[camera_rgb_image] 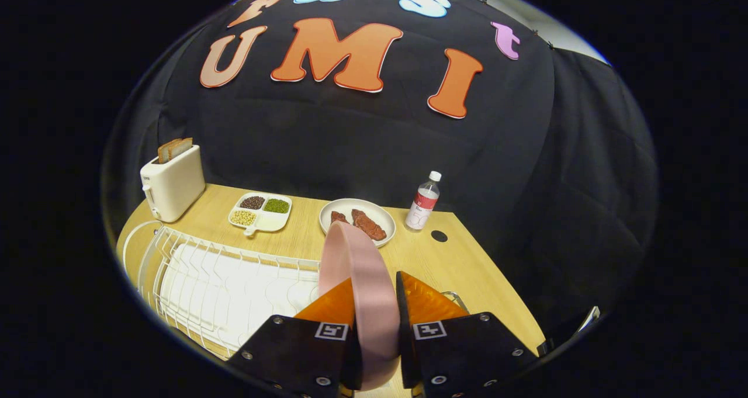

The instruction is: Take the plate from the dish rack, then take the spoon from the basket and place it into the plate.

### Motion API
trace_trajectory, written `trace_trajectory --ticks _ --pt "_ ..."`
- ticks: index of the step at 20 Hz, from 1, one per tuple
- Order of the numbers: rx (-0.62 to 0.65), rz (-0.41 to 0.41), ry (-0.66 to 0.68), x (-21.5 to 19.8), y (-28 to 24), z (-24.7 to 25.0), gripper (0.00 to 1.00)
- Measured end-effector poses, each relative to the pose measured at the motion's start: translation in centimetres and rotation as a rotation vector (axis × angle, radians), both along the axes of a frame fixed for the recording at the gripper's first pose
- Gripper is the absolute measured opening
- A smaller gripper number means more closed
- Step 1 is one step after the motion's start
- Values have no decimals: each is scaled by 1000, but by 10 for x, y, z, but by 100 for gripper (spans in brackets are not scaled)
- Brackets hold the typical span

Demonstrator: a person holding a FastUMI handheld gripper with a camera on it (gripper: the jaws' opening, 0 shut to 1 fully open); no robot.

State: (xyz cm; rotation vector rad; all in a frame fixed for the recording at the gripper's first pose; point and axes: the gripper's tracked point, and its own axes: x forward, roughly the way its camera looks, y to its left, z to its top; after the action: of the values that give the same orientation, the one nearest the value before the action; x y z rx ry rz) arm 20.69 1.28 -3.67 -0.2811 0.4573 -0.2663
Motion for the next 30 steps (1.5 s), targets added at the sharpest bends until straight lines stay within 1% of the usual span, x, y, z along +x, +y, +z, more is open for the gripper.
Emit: trace_trajectory --ticks 3,4,8,10,14,19,23,27,30 --pt "-28 4 -19 -4 6 12 26" --pt "-20 12 -26 -6 9 16 26" --pt "43 50 -42 -25 24 28 26" --pt "79 79 -49 -42 34 34 26" --pt "200 154 -36 -85 54 33 26" --pt "358 217 5 -141 66 12 26" --pt "509 255 43 -180 79 -20 26" --pt "667 272 97 -208 92 -63 26" --pt "809 270 129 -216 103 -92 26"
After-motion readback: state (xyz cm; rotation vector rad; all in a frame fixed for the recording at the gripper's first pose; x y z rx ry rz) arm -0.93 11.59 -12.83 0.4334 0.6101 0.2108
